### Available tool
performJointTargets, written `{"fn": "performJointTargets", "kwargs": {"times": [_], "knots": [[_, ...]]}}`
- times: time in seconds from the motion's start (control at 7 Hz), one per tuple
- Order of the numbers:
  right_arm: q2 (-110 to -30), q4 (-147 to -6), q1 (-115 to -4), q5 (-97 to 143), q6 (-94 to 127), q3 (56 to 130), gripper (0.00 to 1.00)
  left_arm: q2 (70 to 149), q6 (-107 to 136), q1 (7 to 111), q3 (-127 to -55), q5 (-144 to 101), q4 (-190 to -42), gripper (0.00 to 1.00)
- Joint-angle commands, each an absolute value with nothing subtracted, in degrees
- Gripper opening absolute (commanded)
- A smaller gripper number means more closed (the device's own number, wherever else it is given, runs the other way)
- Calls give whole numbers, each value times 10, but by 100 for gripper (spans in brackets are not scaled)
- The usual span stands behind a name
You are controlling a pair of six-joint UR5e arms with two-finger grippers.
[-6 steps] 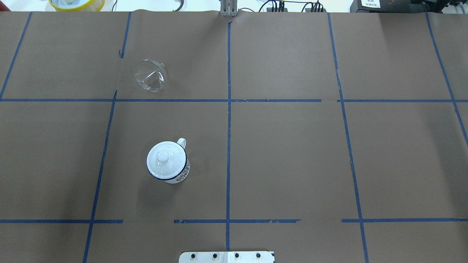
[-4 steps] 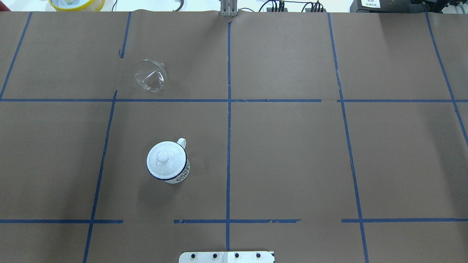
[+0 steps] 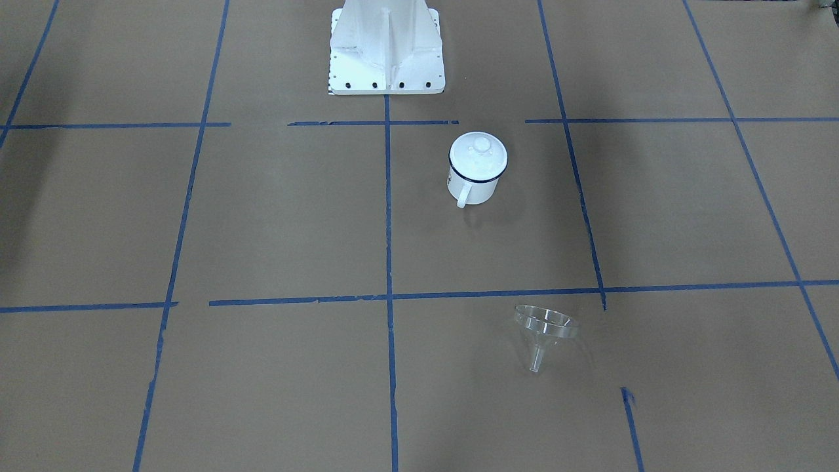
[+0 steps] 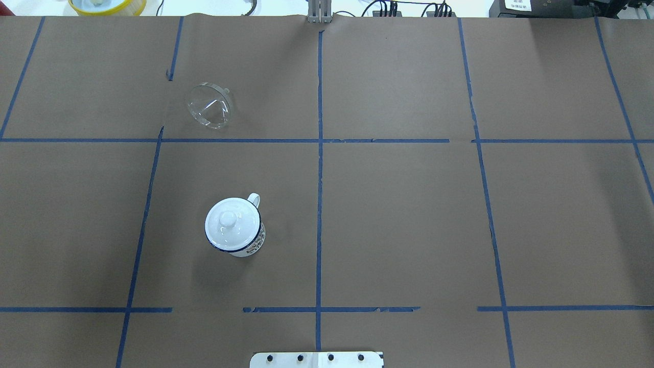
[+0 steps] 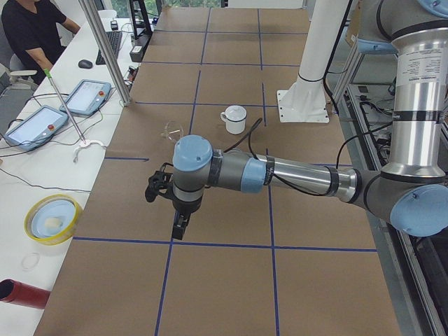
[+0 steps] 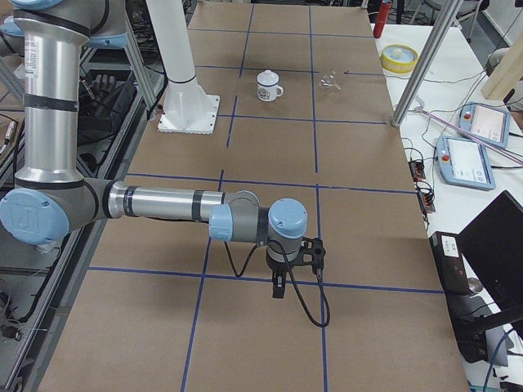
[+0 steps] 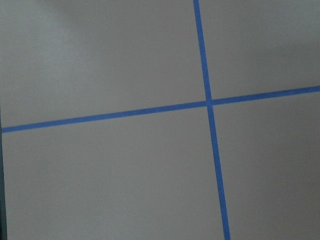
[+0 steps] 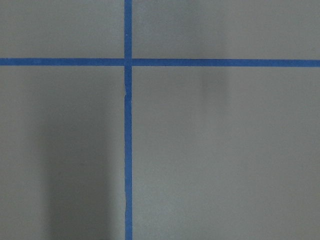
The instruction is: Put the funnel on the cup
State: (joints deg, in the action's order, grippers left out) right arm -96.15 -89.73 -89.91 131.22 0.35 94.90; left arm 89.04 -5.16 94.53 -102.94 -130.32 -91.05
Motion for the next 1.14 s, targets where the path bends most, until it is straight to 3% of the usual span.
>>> {"fn": "performJointTargets", "kwargs": {"times": [0.0,0.43,1.0], "knots": [[-962,-897,-899,1312,4,949,100,906,24,904,-1115,-1304,-897,100],[-962,-897,-899,1312,4,949,100,941,317,695,-1249,-1302,-874,100],[-962,-897,-899,1312,4,949,100,1067,581,483,-1284,-1204,-795,100]]}}
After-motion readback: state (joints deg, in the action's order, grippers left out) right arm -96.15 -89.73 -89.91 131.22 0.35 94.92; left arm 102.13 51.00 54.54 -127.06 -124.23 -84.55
